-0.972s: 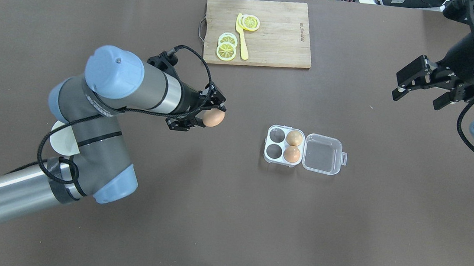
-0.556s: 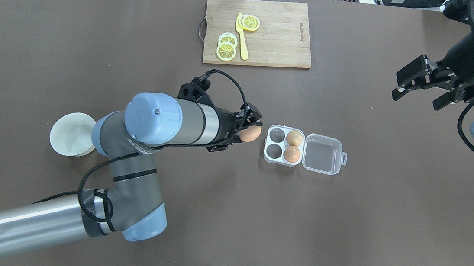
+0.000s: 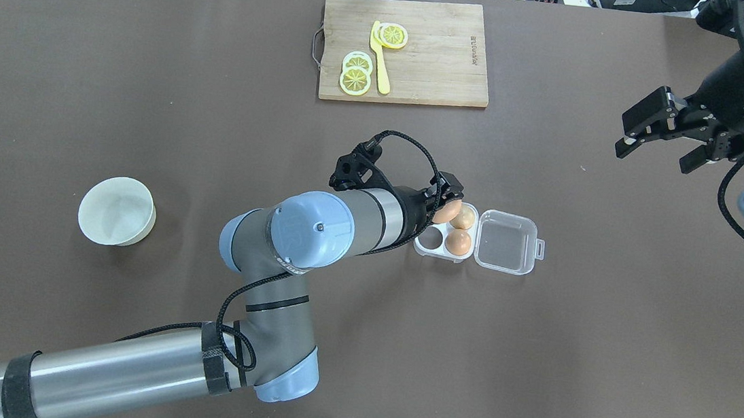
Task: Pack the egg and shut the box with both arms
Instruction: 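Lift the egg out of the bowl and carry it toward the egg box, then lower the egg into an empty slot and open the left gripper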
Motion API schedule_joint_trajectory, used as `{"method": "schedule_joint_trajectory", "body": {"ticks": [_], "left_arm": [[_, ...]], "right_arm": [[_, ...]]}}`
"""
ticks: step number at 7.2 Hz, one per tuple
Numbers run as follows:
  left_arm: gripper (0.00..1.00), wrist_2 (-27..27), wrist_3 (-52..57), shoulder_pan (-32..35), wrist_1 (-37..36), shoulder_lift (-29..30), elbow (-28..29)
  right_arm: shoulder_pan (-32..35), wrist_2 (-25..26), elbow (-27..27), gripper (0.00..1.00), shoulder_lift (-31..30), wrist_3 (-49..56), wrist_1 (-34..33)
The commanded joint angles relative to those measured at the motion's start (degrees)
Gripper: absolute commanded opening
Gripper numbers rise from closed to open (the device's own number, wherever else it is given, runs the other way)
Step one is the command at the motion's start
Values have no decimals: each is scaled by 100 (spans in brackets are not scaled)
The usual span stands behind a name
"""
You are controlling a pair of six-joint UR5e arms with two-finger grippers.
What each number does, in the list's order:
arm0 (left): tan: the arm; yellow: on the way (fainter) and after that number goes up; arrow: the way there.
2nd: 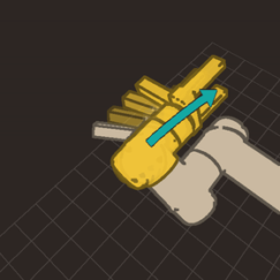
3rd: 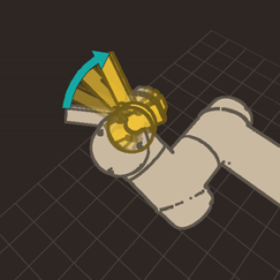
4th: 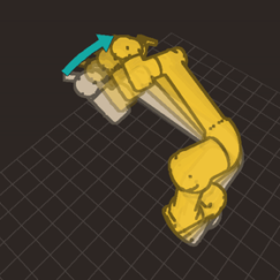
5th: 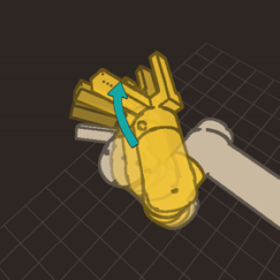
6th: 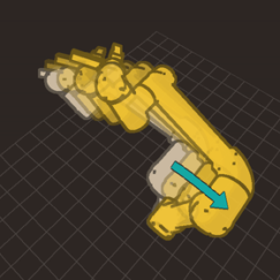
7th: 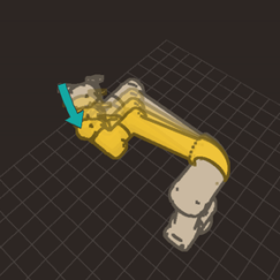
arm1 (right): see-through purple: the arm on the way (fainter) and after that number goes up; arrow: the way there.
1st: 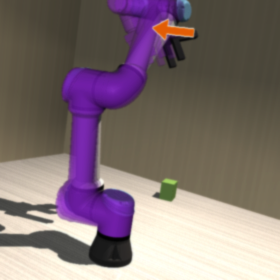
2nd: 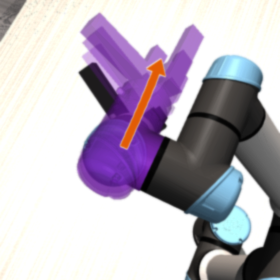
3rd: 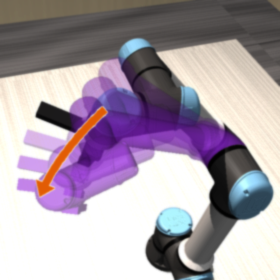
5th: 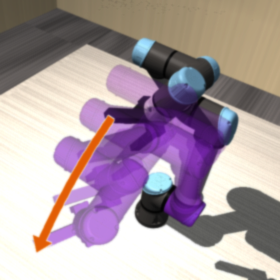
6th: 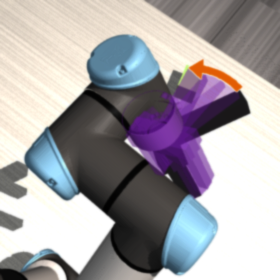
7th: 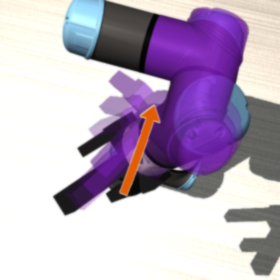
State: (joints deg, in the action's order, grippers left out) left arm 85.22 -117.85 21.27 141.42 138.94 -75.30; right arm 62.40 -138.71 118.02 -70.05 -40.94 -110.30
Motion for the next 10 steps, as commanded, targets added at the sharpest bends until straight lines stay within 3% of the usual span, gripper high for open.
{"method": "schedule_joint_trajectory", "body": {"ticks": [1, 9, 10], "left_arm": [[27, -23, 16, 0, 132, -112, 86], [32, -32, -10, -96, 123, -148, 95], [49, -32, -19, -96, 123, -139, 95]], "right_arm": [[0, 2, -7, 100, 0, -2, 0], [9, 2, -7, 100, 0, 7, 0], [9, 2, -7, 100, 0, 7, 0]]}}
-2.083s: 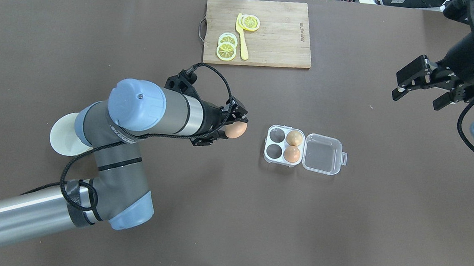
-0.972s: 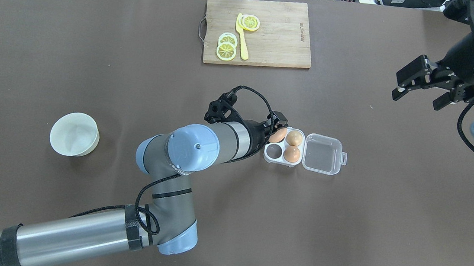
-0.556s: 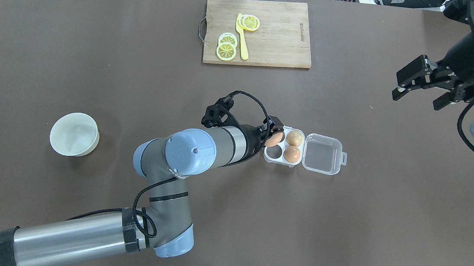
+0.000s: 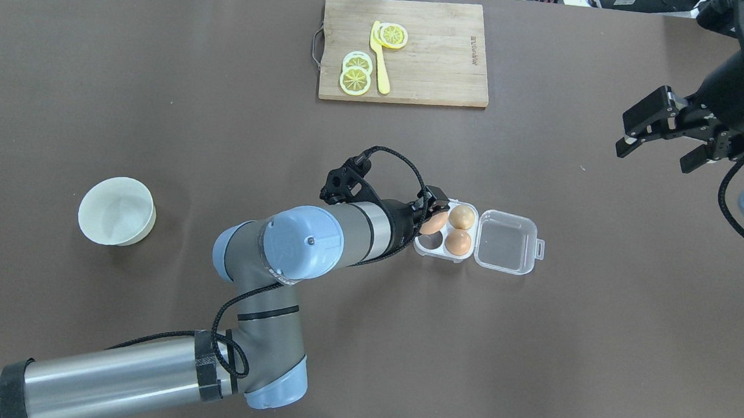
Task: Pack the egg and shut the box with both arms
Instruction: 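Lower the egg into an empty slot and open the left gripper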
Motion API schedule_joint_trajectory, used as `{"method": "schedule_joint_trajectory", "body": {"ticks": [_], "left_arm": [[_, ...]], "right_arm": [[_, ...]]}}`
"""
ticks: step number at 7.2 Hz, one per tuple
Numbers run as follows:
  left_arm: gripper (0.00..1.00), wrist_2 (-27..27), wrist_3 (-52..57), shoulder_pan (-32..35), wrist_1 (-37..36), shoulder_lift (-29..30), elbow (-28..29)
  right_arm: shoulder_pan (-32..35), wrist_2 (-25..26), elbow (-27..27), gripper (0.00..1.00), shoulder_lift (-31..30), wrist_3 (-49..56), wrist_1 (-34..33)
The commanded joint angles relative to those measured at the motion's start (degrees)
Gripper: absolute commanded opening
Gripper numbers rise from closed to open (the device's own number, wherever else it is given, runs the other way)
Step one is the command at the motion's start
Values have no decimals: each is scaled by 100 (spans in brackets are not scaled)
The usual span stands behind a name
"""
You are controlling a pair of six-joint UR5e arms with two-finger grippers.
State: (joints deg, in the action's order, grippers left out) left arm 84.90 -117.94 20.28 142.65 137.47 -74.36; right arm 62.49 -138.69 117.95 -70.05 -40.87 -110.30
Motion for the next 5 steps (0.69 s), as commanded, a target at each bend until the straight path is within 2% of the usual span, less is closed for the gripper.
{"method": "schedule_joint_trajectory", "body": {"ticks": [1, 2, 3, 5], "left_arm": [[50, 0, -10, 11, 9, 17, 0], [55, -9, -18, 11, 0, 26, 0], [98, -9, -27, 3, -9, 34, 0], [99, -114, -106, -6, -26, 26, -8]], "right_arm": [[0, 0, 26, 100, 0, 0, 0], [0, 0, 44, 100, 0, -9, 0], [0, 0, 35, 100, 0, -9, 0], [0, 0, 35, 100, 0, 0, 0]]}}
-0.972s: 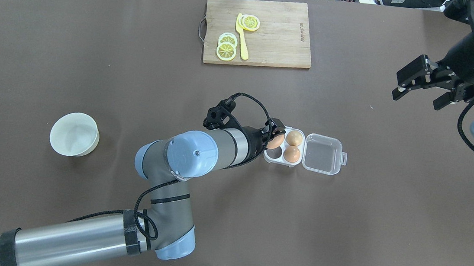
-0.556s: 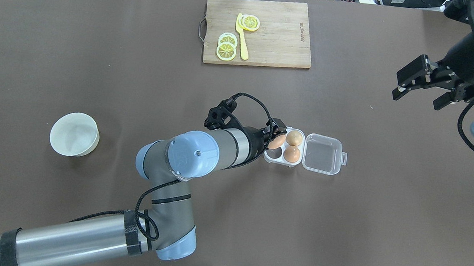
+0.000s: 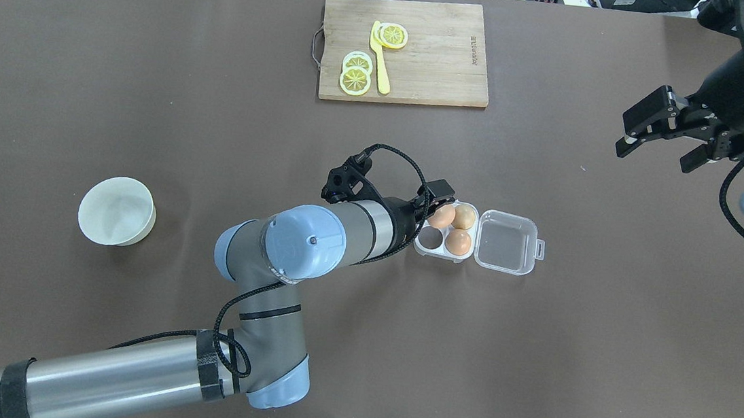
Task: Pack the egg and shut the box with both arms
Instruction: 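Lower the egg into an empty slot and open the left gripper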
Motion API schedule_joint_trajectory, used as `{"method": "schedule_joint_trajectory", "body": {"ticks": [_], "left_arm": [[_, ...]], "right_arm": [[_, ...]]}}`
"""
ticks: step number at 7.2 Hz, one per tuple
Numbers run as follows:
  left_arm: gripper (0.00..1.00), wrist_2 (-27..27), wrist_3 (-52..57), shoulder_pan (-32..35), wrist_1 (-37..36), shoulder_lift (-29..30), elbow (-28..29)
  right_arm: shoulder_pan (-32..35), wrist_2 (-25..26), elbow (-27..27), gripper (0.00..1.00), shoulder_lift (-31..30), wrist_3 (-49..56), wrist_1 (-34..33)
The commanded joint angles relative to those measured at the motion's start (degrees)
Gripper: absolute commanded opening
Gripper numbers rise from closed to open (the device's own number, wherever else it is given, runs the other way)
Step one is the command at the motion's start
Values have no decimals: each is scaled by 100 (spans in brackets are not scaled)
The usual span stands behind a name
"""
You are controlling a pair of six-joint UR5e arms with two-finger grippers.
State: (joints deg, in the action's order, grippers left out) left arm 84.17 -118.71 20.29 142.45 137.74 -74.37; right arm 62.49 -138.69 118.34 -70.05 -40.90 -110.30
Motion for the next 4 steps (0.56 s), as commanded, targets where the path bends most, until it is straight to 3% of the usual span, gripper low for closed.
{"method": "schedule_joint_trajectory", "body": {"ticks": [1, 4], "left_arm": [[99, -41, -30, 2, -7, -10, -7], [99, -41, -30, 28, 19, -1, -103]], "right_arm": [[0, 0, -4, 100, 0, -6, 0], [0, 0, -12, 100, -9, 3, 0]]}}
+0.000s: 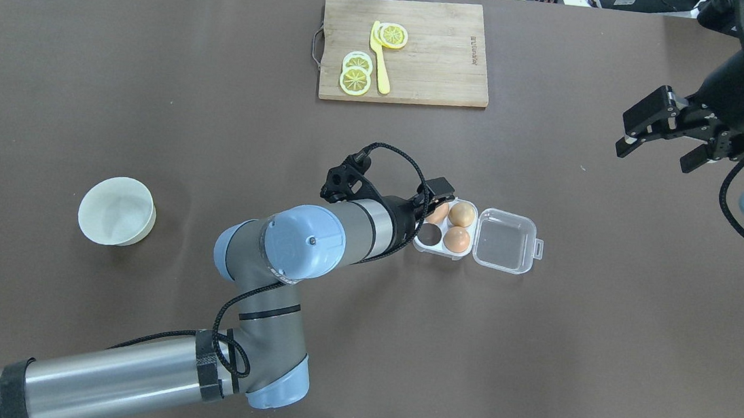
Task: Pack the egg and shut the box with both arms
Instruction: 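Lower the egg into an empty slot and open the left gripper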
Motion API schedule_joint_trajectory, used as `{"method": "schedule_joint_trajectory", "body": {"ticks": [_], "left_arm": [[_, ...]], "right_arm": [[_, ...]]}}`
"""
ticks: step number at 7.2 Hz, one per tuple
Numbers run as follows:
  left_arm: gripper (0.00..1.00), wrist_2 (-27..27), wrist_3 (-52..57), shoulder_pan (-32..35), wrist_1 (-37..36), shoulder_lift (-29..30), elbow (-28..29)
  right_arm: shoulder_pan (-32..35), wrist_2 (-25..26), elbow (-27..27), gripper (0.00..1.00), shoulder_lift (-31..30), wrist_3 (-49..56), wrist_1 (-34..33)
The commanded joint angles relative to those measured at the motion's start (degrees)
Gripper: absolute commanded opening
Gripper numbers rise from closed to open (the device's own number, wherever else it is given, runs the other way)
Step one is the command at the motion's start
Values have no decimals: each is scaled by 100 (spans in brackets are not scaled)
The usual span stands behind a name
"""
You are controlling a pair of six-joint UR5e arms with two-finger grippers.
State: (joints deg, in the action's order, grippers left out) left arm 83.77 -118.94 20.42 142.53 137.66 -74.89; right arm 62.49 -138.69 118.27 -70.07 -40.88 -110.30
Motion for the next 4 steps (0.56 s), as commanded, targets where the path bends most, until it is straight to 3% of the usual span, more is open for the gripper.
{"method": "schedule_joint_trajectory", "body": {"ticks": [1, 4], "left_arm": [[98, -1, 3, 24, 12, -2, -52], [17, 17, 38, 251, -6, 7, -52]], "right_arm": [[0, 0, 3, 100, -7, 1, 0], [0, -35, 3, 100, -7, 1, -9]]}}
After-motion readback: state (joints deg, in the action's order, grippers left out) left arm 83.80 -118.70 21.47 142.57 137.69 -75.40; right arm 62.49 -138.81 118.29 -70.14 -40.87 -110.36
